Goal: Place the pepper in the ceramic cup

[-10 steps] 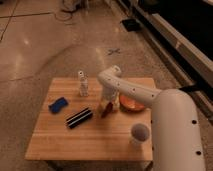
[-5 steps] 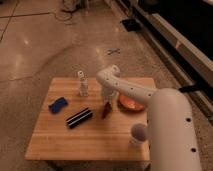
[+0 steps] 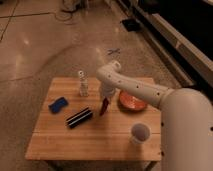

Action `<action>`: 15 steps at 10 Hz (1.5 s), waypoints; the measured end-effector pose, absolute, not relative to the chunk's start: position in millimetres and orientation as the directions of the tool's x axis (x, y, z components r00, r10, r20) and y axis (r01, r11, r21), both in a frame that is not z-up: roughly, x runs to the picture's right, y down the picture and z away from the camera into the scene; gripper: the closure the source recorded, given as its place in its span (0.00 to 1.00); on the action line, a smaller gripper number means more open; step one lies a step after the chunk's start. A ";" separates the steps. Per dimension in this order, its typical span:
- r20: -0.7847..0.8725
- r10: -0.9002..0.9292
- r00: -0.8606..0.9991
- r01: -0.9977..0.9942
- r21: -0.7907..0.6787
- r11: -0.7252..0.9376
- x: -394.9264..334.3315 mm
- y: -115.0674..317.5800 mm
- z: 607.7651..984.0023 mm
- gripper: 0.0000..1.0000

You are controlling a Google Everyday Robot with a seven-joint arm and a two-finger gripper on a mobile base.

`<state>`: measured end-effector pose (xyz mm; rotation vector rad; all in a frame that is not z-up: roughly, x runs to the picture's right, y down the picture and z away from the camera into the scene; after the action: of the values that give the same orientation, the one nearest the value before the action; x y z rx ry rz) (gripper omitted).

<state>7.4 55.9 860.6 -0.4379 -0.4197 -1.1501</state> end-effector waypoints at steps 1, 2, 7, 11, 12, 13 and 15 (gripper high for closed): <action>0.517 -0.779 0.354 0.930 -0.106 0.352 11.7 53.4 849.9 1.00; 0.490 -0.791 0.367 0.924 -0.095 0.371 24.5 49.8 828.9 1.00; 0.367 -0.820 0.439 0.893 -0.073 0.445 83.2 47.0 766.5 1.00; 0.315 -0.799 0.512 0.855 -0.096 0.510 133.1 64.5 740.6 1.00; 0.306 -0.791 0.530 0.844 -0.106 0.525 147.9 72.4 733.6 1.00; 0.303 -0.784 0.541 0.837 -0.112 0.535 156.6 77.7 730.4 1.00; 0.297 -0.771 0.563 0.824 -0.122 0.554 171.3 86.3 725.9 1.00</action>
<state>171.3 86.3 725.9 -0.2594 -0.2197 -0.9511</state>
